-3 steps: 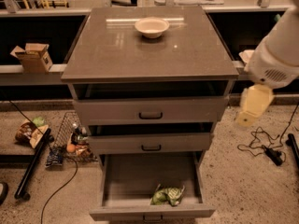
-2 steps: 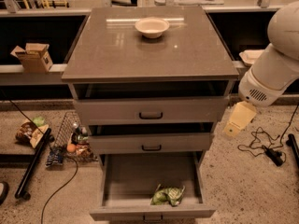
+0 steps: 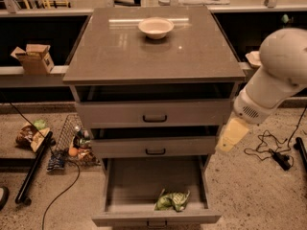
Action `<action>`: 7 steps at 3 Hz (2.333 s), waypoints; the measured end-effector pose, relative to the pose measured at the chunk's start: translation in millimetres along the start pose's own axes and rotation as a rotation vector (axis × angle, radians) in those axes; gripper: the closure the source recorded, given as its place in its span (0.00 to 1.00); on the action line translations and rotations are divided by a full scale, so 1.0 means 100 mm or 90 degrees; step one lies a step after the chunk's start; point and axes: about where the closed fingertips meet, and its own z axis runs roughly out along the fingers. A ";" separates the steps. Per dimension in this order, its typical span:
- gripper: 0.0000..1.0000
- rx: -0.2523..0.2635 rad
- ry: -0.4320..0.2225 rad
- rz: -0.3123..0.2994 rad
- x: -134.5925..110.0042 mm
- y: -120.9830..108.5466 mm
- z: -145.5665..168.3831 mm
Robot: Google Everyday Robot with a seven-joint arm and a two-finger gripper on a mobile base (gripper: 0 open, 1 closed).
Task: Pick green jalapeno chip bag from bottom drawer and place on counter
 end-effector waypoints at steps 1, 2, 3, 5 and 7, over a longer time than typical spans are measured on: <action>0.00 -0.078 -0.012 0.055 0.06 0.24 0.81; 0.00 -0.148 -0.035 0.092 0.09 0.51 1.52; 0.00 -0.241 -0.072 0.119 0.03 0.78 2.39; 0.00 -0.256 -0.067 0.110 -0.01 0.76 2.77; 0.00 -0.288 -0.117 0.107 -0.11 0.57 4.13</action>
Offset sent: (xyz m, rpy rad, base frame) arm -0.0490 0.0877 -0.2475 0.3484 0.2768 -0.1418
